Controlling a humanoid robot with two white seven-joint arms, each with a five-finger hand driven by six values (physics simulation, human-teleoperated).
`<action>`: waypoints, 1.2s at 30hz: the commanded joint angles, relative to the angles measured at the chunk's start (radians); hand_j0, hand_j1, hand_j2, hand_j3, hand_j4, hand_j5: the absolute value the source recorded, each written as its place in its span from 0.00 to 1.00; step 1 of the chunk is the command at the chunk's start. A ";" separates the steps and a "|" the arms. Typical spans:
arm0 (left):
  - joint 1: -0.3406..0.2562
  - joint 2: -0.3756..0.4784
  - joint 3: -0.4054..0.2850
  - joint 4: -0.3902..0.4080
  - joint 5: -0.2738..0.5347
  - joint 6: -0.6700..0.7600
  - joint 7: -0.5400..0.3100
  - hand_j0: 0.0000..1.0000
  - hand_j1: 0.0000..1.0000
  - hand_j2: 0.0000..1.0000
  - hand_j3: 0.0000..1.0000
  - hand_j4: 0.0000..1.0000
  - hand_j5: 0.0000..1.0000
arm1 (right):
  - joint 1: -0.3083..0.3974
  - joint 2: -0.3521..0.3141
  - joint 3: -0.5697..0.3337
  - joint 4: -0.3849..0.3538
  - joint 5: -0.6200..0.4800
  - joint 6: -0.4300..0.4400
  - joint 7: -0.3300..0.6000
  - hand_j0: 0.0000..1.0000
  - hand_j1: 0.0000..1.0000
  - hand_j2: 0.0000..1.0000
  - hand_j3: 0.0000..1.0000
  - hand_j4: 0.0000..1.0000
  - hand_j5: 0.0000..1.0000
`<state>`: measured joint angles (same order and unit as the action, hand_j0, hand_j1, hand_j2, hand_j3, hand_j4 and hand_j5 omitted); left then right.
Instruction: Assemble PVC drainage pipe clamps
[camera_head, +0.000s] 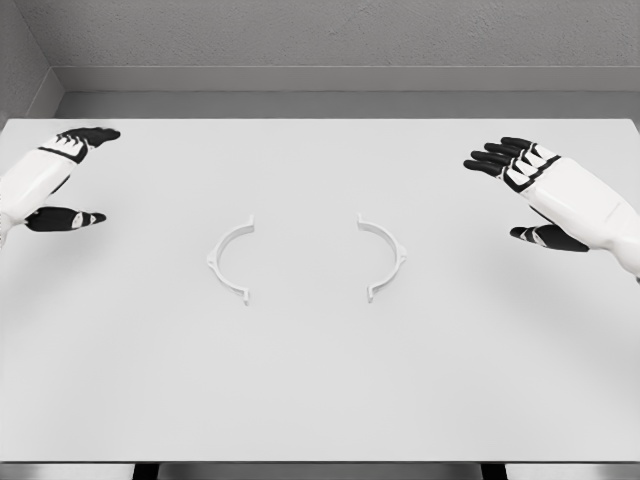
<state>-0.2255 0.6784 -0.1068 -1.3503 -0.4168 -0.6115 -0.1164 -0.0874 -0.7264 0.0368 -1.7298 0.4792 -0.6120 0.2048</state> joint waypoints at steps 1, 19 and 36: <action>0.000 -0.002 -0.034 -0.036 -0.008 0.001 0.000 1.00 1.00 1.00 1.00 1.00 1.00 | 0.000 -0.001 0.000 0.000 -0.005 0.001 0.001 1.00 1.00 1.00 1.00 1.00 1.00; 0.071 -0.006 -0.040 -0.089 -0.013 0.001 0.000 1.00 1.00 1.00 1.00 1.00 1.00 | -0.161 0.165 0.235 0.158 0.176 0.069 0.004 1.00 1.00 1.00 1.00 1.00 1.00; -0.029 -0.111 -0.192 -0.007 -0.048 0.001 0.000 1.00 1.00 1.00 1.00 1.00 1.00 | -0.206 0.245 0.288 0.263 0.176 0.107 0.050 1.00 1.00 1.00 1.00 1.00 1.00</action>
<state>-0.2562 0.5716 -0.2902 -1.3576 -0.4663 -0.6114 -0.1172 -0.2930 -0.4864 0.3194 -1.4727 0.6605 -0.5067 0.2502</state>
